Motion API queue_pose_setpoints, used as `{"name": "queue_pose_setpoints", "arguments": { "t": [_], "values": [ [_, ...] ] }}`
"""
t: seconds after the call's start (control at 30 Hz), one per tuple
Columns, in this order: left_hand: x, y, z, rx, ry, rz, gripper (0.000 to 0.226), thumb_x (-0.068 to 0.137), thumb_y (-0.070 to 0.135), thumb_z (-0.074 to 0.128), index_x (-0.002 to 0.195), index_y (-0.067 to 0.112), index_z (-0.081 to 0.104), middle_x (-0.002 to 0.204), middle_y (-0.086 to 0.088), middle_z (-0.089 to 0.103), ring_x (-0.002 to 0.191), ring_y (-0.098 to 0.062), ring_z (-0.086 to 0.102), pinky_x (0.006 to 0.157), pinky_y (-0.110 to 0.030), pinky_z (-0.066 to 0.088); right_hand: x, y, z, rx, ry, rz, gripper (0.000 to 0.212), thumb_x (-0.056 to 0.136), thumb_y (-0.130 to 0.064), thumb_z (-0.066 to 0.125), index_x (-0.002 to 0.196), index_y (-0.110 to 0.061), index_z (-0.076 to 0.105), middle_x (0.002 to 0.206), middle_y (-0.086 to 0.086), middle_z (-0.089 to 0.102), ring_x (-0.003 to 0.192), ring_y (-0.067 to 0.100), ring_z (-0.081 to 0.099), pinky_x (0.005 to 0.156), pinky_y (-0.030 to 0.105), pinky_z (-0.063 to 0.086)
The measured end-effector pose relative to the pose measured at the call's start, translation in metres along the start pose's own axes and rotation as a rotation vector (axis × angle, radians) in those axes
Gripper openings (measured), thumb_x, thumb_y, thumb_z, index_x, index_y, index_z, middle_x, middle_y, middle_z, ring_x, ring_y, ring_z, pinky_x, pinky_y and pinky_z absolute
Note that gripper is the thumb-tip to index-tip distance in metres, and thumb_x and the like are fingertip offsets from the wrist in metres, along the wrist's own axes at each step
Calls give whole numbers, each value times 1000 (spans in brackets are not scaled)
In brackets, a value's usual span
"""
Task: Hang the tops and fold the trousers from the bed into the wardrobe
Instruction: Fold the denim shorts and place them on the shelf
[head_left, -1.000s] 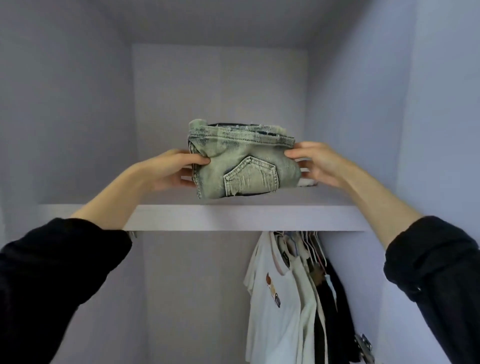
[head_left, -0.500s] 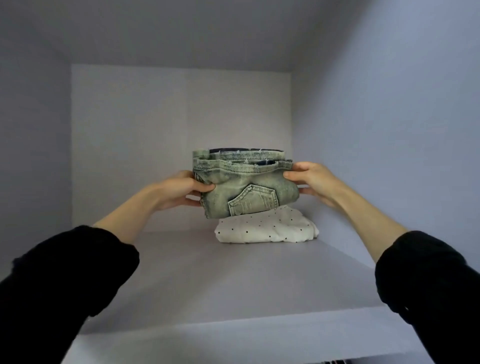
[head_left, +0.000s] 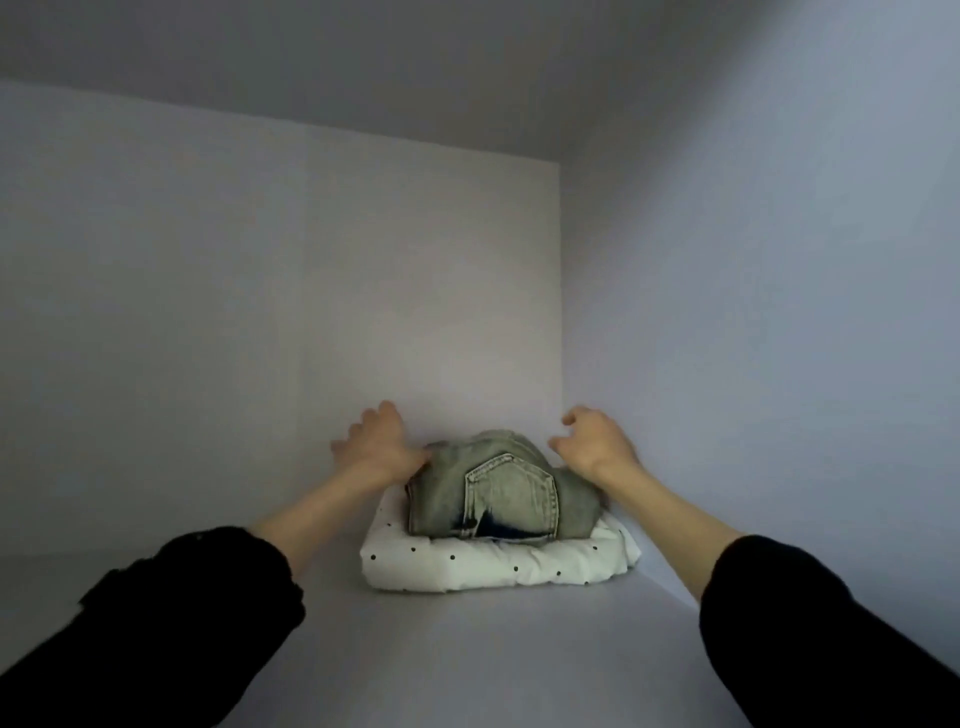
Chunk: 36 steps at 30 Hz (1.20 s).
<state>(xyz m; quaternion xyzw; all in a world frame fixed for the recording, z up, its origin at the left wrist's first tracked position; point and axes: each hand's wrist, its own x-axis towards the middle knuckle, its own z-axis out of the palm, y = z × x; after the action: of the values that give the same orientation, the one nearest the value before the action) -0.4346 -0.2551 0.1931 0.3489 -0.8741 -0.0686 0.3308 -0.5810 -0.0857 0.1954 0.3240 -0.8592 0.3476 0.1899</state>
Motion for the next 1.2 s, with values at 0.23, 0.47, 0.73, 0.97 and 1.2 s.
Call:
{"name": "queue_pose_setpoints", "arguments": {
  "t": [0.23, 0.47, 0.73, 0.97, 1.2],
  "values": [
    [-2, 42, 26, 24, -218, 552, 41, 100, 25, 31, 139, 18, 42, 145, -8, 40, 133, -24, 38, 109, -32, 30, -13, -13, 23, -135, -313, -248, 37, 98, -23, 37, 65, -21, 51, 94, 12, 61, 95, 26, 57, 76, 29, 41],
    [17, 33, 63, 316, -425, 212, 46, 96, 40, 31, 137, 25, 46, 145, -3, 42, 131, -25, 41, 109, -40, 30, -12, 15, 32, -253, -45, -437, 34, 98, -33, 38, 104, -16, 66, 116, 6, 61, 109, 26, 54, 93, 36, 42],
    [16, 22, 43, -62, 65, 64, 22, 93, 31, 51, 111, 17, 53, 121, -6, 57, 117, -25, 49, 98, -38, 29, -21, 4, 41, -403, 21, -303, 46, 96, -46, 37, 134, -20, 43, 134, 4, 44, 124, 23, 40, 97, 44, 32],
    [8, 27, 45, 255, 129, 259, 27, 88, 9, 48, 112, 14, 59, 119, -8, 55, 110, -26, 50, 88, -35, 40, -25, 5, 60, -275, -303, -357, 42, 102, -35, 21, 112, -17, 58, 127, 7, 56, 114, 28, 53, 93, 37, 43],
    [-5, 31, 57, 404, -456, 261, 52, 100, 39, 16, 147, 19, 22, 151, -11, 31, 134, -31, 35, 107, -38, 29, -15, 5, 69, -401, -519, -292, 43, 102, -16, 20, 144, -7, 28, 150, 11, 32, 133, 29, 36, 108, 44, 32]
  ]
}}
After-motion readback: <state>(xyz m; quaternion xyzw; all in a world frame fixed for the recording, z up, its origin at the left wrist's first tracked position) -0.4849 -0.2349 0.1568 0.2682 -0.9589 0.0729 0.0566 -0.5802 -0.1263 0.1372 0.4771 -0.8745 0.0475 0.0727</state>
